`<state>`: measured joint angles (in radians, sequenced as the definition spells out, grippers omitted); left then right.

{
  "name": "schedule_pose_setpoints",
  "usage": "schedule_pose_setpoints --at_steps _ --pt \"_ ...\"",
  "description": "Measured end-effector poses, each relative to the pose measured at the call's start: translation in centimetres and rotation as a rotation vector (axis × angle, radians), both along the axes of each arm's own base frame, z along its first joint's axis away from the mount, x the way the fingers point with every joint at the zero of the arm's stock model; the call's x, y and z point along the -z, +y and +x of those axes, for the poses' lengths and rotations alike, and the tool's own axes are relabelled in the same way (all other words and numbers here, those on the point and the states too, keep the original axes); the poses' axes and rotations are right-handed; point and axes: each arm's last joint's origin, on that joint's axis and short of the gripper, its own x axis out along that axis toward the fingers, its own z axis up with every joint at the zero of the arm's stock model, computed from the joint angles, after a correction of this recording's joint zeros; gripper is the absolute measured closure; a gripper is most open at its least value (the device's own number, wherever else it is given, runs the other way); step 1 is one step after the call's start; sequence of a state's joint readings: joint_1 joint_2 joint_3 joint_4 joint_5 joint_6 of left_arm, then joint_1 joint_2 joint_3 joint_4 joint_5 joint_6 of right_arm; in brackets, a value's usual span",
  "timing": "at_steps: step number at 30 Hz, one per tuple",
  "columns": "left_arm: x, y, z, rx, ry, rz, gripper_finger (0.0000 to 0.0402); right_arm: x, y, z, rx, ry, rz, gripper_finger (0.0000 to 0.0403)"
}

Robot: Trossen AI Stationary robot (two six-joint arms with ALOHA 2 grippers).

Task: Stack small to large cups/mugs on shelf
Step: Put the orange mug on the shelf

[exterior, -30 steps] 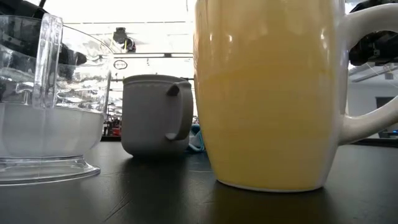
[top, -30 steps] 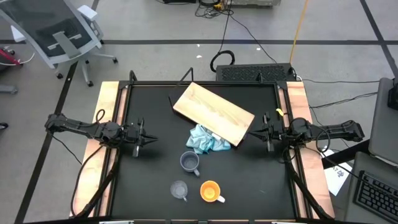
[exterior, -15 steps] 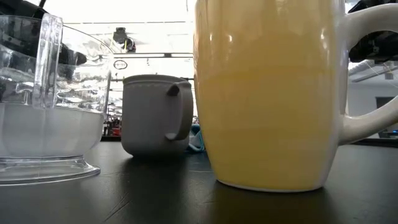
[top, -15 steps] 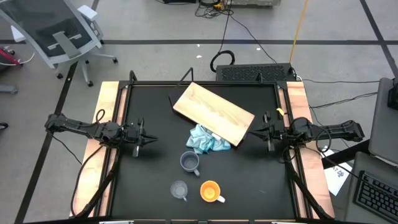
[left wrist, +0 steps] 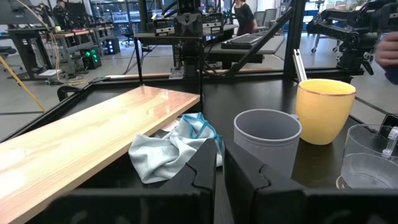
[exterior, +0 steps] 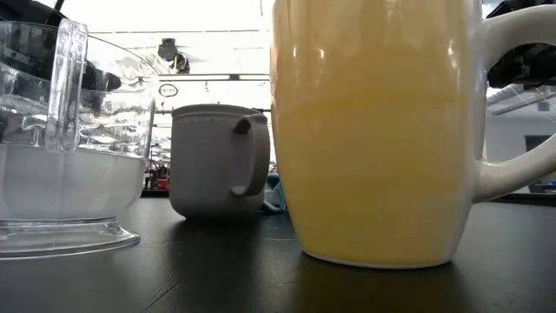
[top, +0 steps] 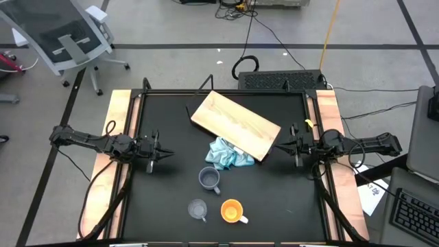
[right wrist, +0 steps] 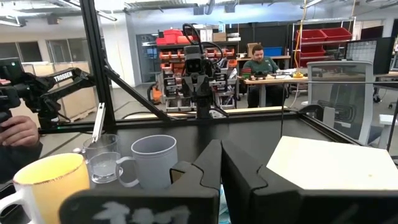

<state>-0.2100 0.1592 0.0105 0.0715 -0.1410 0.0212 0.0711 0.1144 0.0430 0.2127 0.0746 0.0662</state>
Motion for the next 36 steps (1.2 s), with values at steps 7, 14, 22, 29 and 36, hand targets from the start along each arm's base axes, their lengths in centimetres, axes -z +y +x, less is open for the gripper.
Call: schedule_pose_setpoints --at_steps 7,14,22,29,36 --pt "0.0 0.0 0.0 0.000 -0.001 0.000 0.0371 0.0 0.0 0.0 0.000 -0.002 -0.005 0.0403" --pt "0.0 0.0 0.0 0.000 0.000 0.000 0.0371 -0.8 0.0 -0.1 0.008 -0.080 -0.057 0.0403" --pt "0.0 0.0 0.0 0.000 0.000 0.000 0.0371 -1.9 0.4 -0.4 -0.131 -0.203 -0.148 0.0403" --pt "0.0 0.0 0.0 0.000 -0.001 0.000 0.0371 -3.1 0.8 0.2 -0.160 -0.150 -0.169 0.0403" --pt "0.0 0.0 0.0 0.000 0.000 0.000 0.0371 -5.9 1.6 2.0 -0.214 -0.089 -0.191 0.0403"
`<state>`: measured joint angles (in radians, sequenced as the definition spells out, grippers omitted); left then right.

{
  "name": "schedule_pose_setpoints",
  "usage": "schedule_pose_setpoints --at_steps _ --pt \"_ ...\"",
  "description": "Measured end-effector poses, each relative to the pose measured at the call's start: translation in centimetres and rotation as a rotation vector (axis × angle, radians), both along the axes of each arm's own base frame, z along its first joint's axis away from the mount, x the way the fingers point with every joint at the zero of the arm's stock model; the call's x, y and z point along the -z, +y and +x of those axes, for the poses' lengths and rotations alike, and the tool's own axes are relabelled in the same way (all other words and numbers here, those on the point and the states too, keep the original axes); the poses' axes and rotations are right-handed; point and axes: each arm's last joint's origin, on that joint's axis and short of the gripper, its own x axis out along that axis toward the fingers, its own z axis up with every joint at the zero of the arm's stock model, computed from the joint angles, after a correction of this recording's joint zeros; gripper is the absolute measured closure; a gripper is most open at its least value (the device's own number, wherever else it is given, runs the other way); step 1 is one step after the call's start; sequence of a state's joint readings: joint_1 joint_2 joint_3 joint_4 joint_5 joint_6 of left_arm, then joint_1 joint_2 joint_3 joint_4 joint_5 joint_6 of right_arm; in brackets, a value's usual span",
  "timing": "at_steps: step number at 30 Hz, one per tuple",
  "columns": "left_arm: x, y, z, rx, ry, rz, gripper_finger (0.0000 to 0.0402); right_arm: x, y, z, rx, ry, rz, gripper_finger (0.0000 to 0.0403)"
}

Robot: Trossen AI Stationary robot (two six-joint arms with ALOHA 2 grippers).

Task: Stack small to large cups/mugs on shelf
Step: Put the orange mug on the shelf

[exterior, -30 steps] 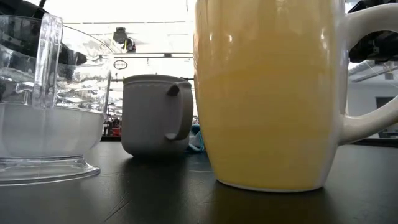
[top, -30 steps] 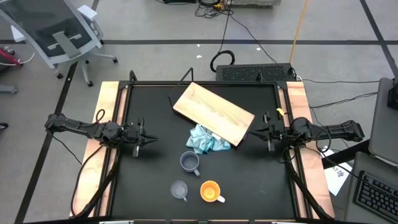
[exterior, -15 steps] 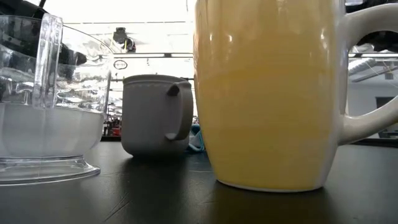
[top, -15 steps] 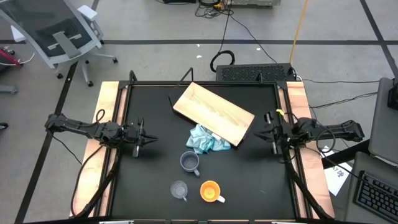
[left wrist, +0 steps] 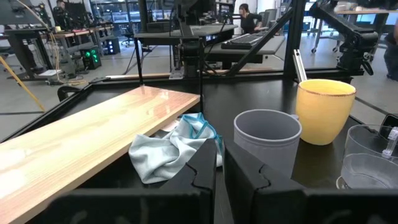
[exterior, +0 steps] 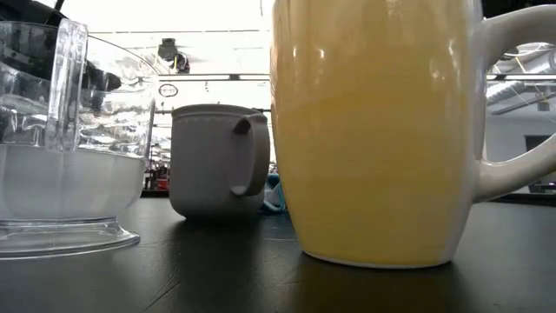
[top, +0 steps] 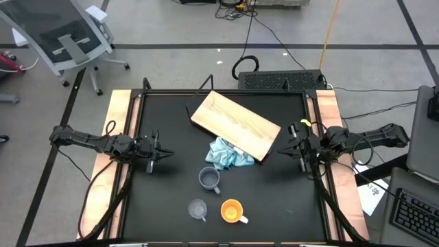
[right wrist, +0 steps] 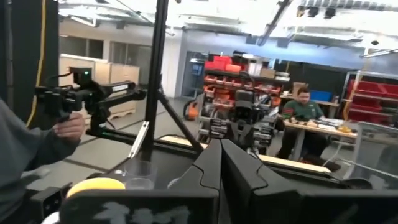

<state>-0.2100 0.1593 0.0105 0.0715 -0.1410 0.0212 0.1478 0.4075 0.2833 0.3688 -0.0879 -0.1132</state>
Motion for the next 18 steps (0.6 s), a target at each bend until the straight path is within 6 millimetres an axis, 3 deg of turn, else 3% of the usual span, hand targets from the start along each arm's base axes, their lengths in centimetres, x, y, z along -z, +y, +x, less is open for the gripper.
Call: schedule_pose_setpoints --at_steps 18 --pt "0.0 0.0 0.0 -0.001 0.000 -0.004 0.0371 -7.0 3.2 7.1 -0.096 0.181 -0.059 0.0403"
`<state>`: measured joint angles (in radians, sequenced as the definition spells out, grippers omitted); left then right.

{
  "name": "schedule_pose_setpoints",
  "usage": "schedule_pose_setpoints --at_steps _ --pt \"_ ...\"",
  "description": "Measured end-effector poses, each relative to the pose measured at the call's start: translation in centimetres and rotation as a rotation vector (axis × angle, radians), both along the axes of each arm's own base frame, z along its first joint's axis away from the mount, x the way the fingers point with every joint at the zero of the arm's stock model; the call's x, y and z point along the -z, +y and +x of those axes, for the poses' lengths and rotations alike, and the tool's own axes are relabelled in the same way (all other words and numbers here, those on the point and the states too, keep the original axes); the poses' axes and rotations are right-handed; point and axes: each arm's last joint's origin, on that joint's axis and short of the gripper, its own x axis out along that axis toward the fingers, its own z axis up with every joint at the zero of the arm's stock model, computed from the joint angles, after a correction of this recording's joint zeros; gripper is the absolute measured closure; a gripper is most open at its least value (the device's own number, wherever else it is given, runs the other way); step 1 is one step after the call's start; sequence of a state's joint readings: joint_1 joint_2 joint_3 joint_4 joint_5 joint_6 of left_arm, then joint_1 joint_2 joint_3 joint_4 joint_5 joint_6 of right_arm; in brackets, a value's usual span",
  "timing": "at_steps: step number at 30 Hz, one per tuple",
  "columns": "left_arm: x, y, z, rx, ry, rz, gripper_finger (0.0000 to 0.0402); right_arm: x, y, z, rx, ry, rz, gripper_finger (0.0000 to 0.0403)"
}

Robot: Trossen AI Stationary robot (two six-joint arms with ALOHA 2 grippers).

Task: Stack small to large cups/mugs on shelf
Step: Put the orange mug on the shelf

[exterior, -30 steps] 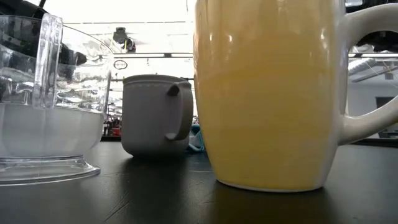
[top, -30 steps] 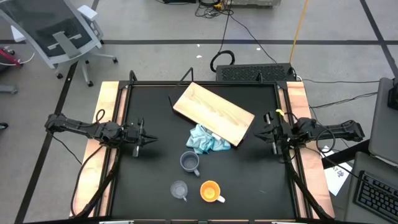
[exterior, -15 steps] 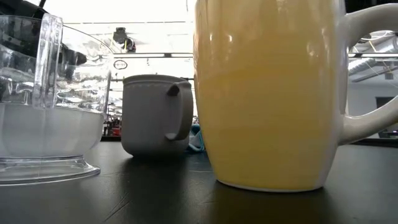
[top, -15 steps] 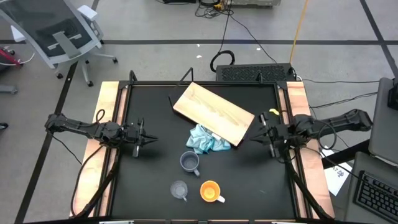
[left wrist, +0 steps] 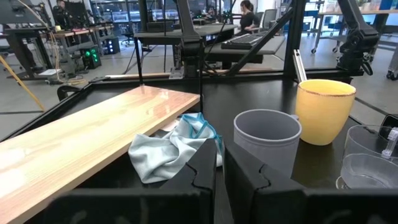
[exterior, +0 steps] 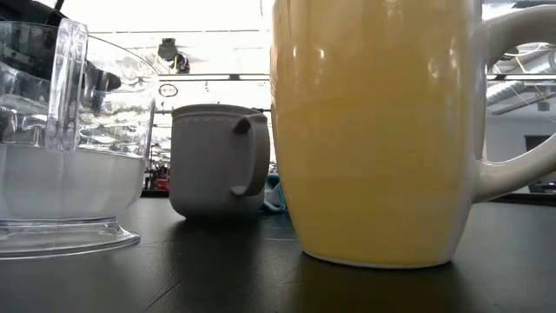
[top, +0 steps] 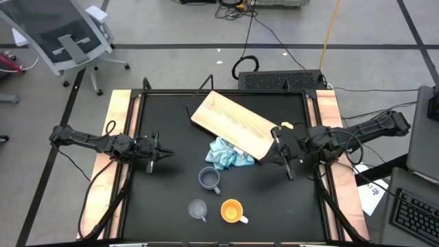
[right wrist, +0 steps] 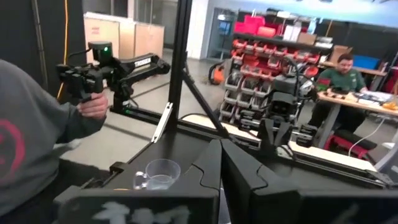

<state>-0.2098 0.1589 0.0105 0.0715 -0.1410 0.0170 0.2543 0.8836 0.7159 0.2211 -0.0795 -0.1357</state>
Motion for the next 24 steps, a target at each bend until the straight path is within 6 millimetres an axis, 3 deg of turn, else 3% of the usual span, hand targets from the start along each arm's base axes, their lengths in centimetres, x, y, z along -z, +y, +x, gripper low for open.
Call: schedule_pose_setpoints --at_steps 8,24 --pt "0.0 0.0 0.0 0.000 0.000 0.000 0.0371 -1.0 1.4 2.7 0.081 0.151 -0.096 0.0403" --pt "0.0 0.0 0.0 0.000 0.000 0.000 0.0371 -2.0 6.5 8.3 0.010 0.416 -0.031 0.0403"
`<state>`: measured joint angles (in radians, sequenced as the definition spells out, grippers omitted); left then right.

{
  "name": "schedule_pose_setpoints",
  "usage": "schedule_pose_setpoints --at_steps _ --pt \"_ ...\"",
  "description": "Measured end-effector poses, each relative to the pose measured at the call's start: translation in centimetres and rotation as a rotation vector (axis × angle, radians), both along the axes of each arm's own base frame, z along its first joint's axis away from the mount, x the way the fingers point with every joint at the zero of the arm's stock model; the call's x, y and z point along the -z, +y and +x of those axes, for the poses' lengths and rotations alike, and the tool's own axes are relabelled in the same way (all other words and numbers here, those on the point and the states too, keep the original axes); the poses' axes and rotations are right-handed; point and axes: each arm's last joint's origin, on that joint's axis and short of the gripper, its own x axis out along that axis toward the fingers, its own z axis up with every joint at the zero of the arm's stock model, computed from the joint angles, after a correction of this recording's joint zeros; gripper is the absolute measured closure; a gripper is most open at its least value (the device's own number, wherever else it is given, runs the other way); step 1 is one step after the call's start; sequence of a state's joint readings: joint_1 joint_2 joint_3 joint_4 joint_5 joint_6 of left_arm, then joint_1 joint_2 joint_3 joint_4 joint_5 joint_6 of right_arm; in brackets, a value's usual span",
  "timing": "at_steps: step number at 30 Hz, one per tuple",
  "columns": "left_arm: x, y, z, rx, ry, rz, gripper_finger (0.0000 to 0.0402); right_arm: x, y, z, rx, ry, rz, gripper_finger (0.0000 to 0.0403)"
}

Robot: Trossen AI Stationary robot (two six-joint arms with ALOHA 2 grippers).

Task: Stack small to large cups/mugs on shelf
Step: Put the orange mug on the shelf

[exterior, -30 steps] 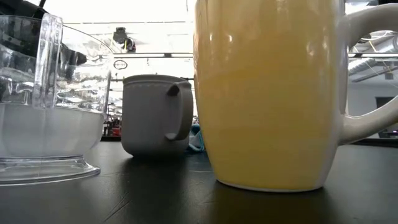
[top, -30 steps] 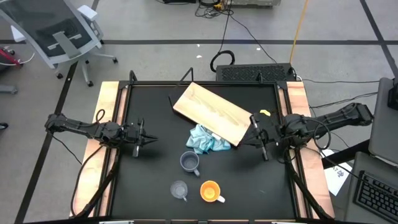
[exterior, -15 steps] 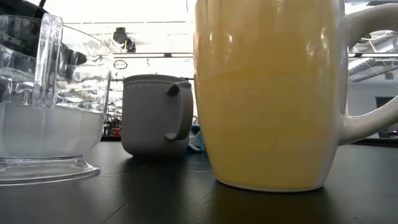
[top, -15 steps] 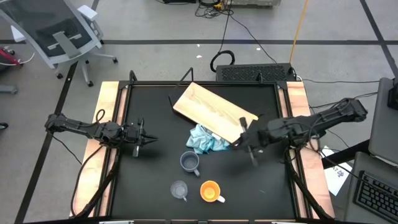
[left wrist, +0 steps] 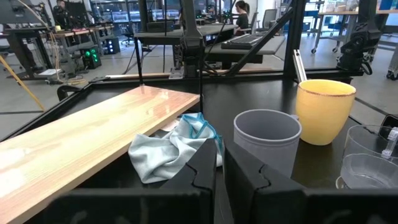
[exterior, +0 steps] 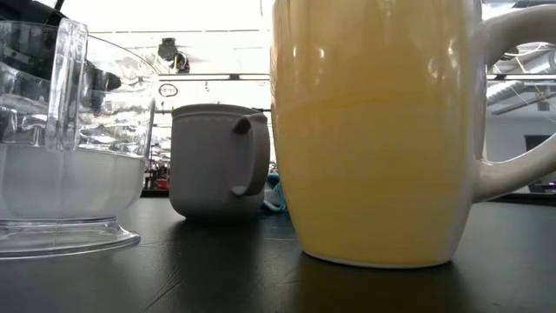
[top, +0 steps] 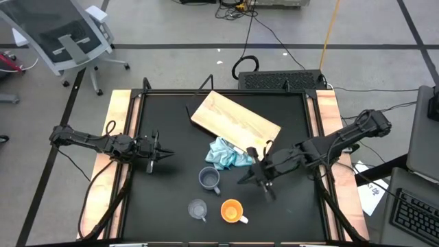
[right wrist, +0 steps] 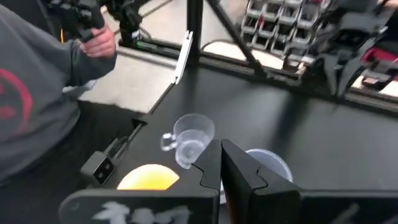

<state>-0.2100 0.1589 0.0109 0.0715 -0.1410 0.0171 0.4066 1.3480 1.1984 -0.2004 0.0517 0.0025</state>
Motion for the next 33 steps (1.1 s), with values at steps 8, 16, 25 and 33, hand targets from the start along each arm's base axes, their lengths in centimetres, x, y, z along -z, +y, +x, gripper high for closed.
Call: schedule_pose_setpoints --at_steps 8,16,25,33 --pt "0.0 0.0 0.0 0.000 0.001 0.000 0.0371 0.8 2.0 1.3 -0.015 0.067 0.028 0.0403" --pt "0.0 0.0 0.0 0.000 0.001 0.000 0.0371 3.0 3.6 3.5 0.002 0.156 0.042 0.0403" --pt "0.0 0.0 0.0 0.000 0.002 0.001 0.0371 4.9 3.4 5.3 0.108 0.308 0.098 0.0403" --pt "0.0 0.0 0.0 0.000 0.002 0.001 0.0371 5.7 3.7 6.3 0.124 0.362 0.084 0.0403"
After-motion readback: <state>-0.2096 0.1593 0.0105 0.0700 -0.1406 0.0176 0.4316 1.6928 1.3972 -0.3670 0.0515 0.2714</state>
